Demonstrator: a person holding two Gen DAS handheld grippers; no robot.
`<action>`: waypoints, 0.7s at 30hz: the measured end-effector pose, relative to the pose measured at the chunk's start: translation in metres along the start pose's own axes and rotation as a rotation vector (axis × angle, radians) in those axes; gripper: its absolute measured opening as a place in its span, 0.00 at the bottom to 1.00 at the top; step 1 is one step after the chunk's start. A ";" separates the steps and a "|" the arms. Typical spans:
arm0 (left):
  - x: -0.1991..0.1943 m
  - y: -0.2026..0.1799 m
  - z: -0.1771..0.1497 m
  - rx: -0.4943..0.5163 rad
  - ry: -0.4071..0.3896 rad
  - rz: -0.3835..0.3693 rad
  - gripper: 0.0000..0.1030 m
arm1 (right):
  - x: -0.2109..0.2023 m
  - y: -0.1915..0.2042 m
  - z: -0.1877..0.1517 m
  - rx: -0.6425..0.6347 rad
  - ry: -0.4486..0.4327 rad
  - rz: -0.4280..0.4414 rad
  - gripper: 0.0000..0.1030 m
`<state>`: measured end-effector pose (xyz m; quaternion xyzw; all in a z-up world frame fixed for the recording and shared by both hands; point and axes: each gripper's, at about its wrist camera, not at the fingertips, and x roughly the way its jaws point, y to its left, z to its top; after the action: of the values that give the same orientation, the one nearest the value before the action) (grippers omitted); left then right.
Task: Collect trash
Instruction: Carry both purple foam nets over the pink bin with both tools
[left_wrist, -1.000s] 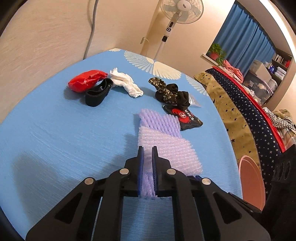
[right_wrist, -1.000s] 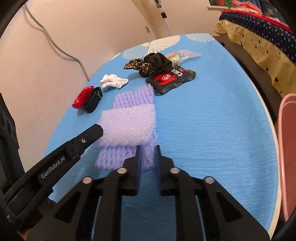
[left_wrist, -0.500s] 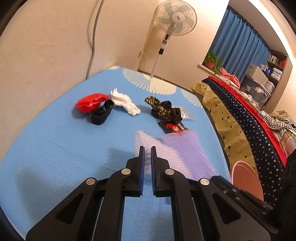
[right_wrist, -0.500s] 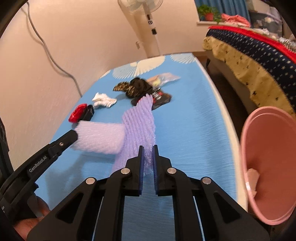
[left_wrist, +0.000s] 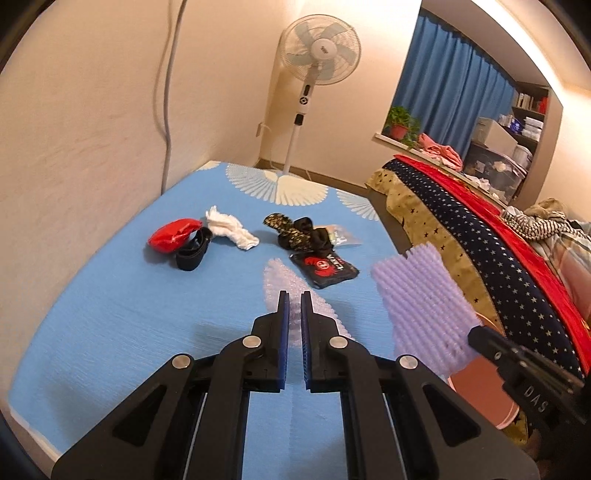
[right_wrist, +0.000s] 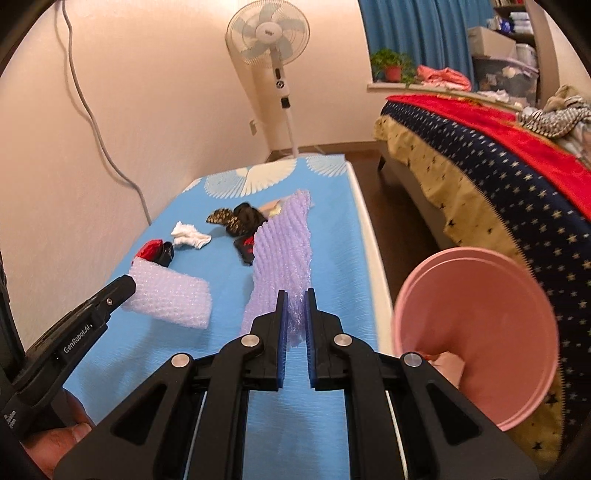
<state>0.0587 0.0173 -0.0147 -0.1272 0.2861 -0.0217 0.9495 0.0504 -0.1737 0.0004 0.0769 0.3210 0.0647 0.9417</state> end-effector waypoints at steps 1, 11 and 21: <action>-0.002 -0.002 0.000 0.003 -0.002 -0.003 0.06 | -0.004 -0.001 0.000 0.002 -0.006 -0.004 0.09; -0.021 -0.022 0.002 0.047 -0.029 -0.048 0.06 | -0.038 -0.005 0.006 -0.011 -0.065 -0.063 0.09; -0.028 -0.033 0.003 0.063 -0.044 -0.078 0.06 | -0.057 -0.019 0.010 0.000 -0.103 -0.118 0.09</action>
<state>0.0385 -0.0111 0.0111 -0.1088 0.2590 -0.0648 0.9575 0.0128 -0.2026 0.0383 0.0611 0.2763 0.0052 0.9591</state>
